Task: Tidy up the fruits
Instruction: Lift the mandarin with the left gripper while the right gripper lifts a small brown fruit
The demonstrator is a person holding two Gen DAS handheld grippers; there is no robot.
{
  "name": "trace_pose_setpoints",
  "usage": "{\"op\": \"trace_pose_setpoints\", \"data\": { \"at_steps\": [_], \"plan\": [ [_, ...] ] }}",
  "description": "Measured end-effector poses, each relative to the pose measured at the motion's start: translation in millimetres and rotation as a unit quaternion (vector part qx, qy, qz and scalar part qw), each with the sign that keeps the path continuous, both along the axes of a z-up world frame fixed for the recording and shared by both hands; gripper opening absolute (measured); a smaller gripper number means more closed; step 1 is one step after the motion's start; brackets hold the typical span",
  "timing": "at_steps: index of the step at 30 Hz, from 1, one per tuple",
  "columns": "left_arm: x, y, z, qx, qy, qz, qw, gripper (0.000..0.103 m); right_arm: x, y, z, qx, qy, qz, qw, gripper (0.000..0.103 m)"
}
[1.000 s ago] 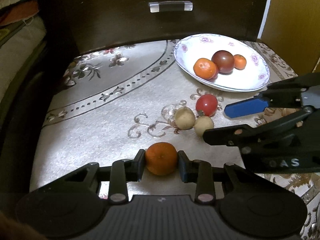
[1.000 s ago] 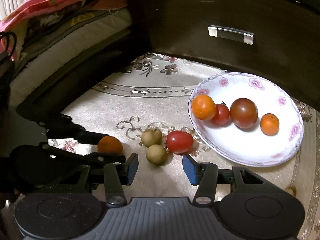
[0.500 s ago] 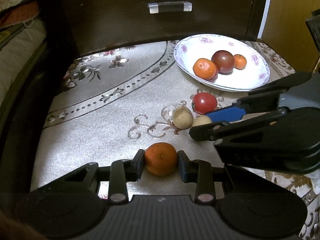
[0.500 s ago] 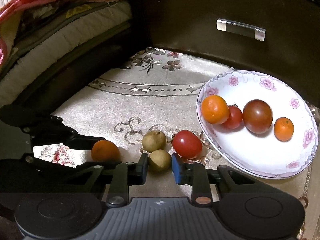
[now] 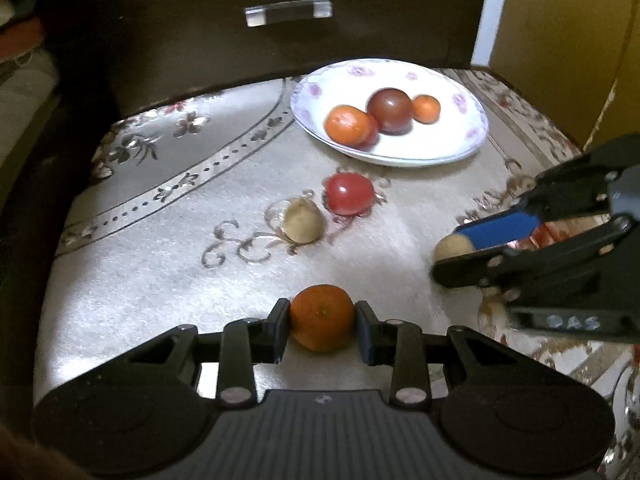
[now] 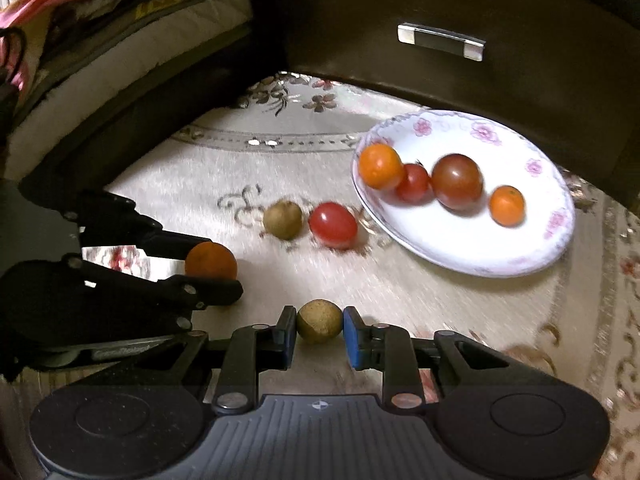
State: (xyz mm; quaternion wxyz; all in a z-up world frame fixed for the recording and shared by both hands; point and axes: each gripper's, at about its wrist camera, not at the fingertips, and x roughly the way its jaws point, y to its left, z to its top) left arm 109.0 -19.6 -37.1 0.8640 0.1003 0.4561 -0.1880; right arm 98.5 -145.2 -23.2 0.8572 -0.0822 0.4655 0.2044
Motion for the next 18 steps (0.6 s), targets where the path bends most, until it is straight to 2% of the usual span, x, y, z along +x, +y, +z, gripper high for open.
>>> {"op": "trace_pose_setpoints", "data": {
  "at_steps": [7, 12, 18],
  "plan": [
    [-3, -5, 0, 0.013, -0.005, -0.01, 0.9999, 0.043, -9, -13, -8, -0.01, 0.01, -0.01, 1.0, 0.025],
    [-1, -1, -1, 0.012, -0.005, -0.005, 0.9999, 0.055, -10, -12, -8, -0.007, 0.006, -0.002, 1.0, 0.032],
    [-1, 0, -2, 0.011, -0.009, -0.002, 0.9999, 0.057, -15, -12, -8, -0.012, -0.001, 0.008, 1.0, 0.033]
  ]
}}
